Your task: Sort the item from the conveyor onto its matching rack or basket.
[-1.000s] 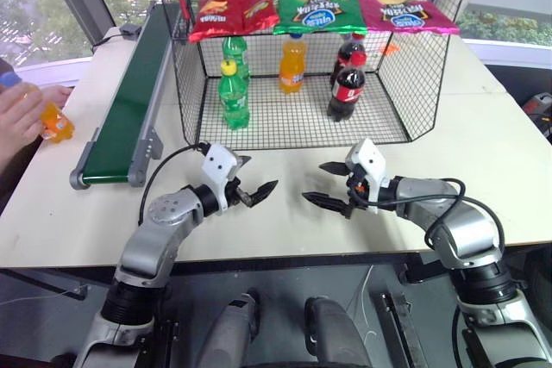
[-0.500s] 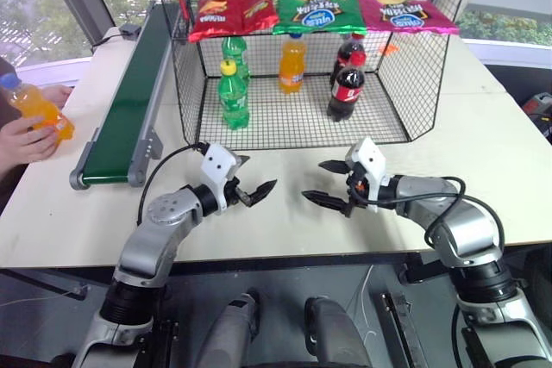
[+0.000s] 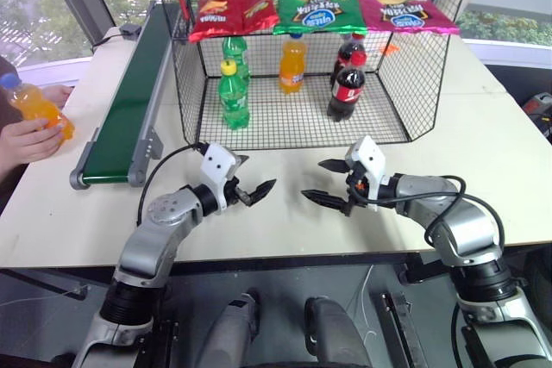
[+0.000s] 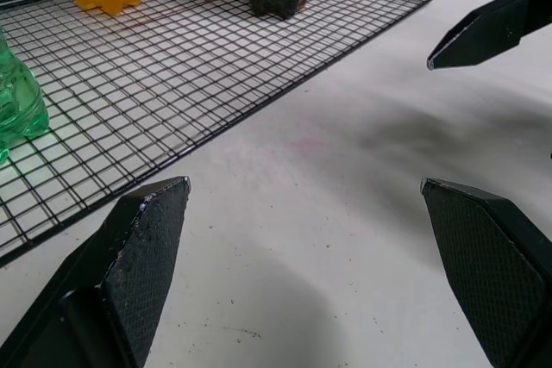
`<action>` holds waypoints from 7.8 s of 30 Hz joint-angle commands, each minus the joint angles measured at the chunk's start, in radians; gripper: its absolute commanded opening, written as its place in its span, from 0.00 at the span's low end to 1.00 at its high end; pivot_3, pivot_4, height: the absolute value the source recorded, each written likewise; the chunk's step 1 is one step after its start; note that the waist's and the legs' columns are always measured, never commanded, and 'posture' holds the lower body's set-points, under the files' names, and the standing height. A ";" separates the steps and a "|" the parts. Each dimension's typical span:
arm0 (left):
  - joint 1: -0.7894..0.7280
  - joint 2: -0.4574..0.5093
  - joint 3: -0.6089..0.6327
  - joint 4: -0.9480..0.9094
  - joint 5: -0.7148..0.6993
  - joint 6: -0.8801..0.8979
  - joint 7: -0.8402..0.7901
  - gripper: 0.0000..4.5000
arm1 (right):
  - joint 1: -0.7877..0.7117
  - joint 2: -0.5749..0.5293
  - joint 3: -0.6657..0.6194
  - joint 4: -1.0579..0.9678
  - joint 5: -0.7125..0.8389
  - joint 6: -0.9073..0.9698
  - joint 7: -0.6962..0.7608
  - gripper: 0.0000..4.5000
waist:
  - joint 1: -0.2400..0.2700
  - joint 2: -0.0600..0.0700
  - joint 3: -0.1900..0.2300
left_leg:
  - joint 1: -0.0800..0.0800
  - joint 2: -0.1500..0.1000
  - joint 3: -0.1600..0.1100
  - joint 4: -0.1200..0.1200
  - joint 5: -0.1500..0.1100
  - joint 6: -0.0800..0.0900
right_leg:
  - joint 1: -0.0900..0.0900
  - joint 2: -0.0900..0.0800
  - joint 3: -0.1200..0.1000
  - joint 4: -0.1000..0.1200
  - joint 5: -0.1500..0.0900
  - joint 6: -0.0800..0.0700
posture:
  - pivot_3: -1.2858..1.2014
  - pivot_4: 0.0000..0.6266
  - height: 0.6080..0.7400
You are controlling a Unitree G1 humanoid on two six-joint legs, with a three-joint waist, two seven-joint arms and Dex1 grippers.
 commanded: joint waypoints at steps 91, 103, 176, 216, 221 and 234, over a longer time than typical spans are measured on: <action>0.197 0.157 0.702 -0.041 -0.198 0.042 0.257 1.00 | -0.158 0.026 0.041 -0.121 0.127 0.027 0.075 0.99 | -0.001 0.000 0.000 | -0.002 0.001 -0.001 -0.003 -0.001 0.001 | 0.000 0.000 0.000 -0.008 0.000 0.000 | 0.52 0.24 0.98; 0.158 0.153 0.661 -0.006 -0.145 -0.008 0.294 1.00 | -0.153 0.022 0.038 -0.124 0.127 0.027 0.070 0.99 | -0.002 0.000 0.000 | -0.003 0.001 -0.001 -0.003 -0.001 0.001 | 0.000 0.000 -0.001 -0.009 0.000 0.000 | 0.52 0.24 0.98; -0.207 0.021 -0.121 0.161 -0.039 -0.222 -0.377 0.66 | -0.230 0.017 -0.001 -0.173 0.195 0.099 -0.020 1.00 | -0.001 0.000 0.000 | -0.003 0.000 -0.001 -0.003 -0.001 0.002 | 0.000 0.000 -0.001 -0.009 0.001 0.000 | 0.52 0.24 0.98; -0.087 0.037 0.027 0.093 0.053 -0.122 -0.049 0.99 | -0.346 0.147 -0.042 0.025 0.066 0.019 -0.273 0.48 | -0.001 0.000 0.000 | -0.002 0.000 -0.001 -0.001 -0.001 0.002 | -0.001 0.001 -0.001 -0.003 0.001 0.000 | 0.52 0.24 0.98; -0.068 -0.027 0.062 0.068 0.089 -0.159 0.095 0.99 | -0.408 0.201 -0.043 0.163 -0.012 -0.065 -0.348 0.48 | -0.001 0.000 0.000 | -0.001 -0.001 -0.001 -0.001 0.000 0.002 | -0.001 0.002 -0.001 -0.002 0.002 0.002 | 0.52 0.24 0.98; -0.036 -0.133 0.028 0.044 0.149 -0.141 0.247 0.99 | -0.553 0.323 -0.058 0.582 -0.158 -0.385 -0.436 0.48 | -0.005 0.000 0.000 | 0.000 -0.001 0.000 -0.001 0.001 0.003 | -0.001 0.003 -0.001 0.001 0.003 0.004 | 0.52 0.24 0.98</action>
